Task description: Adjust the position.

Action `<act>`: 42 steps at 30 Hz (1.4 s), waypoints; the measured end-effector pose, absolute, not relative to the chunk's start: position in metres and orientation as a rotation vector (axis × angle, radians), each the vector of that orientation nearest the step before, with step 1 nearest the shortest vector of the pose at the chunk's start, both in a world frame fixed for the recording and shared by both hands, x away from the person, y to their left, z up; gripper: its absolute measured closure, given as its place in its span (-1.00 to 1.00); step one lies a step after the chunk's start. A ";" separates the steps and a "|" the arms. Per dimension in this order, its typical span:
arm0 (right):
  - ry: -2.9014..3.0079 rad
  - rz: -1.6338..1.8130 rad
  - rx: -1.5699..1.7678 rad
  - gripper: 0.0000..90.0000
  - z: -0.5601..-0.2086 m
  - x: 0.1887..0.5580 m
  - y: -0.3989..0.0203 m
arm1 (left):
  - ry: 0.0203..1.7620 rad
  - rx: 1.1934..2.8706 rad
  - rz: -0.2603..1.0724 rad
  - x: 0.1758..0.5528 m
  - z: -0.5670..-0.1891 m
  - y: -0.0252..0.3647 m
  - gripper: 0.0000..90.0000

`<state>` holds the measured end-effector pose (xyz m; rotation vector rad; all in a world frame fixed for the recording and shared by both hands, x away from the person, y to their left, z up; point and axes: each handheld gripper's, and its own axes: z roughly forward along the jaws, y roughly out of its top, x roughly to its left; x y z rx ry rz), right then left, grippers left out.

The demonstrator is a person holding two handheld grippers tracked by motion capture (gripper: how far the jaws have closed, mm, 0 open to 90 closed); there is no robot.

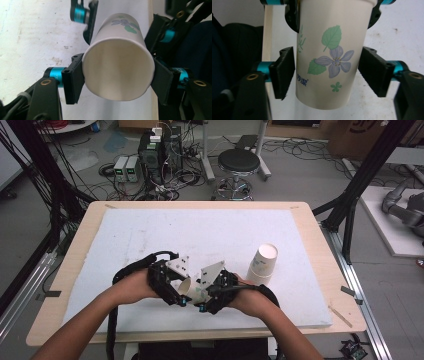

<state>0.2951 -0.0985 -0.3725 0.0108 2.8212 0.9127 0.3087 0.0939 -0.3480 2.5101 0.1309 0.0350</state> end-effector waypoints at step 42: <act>2.561 1.317 0.464 -0.24 -0.392 0.293 -0.167 | 0.519 1.648 0.336 0.298 -0.392 0.185 -0.61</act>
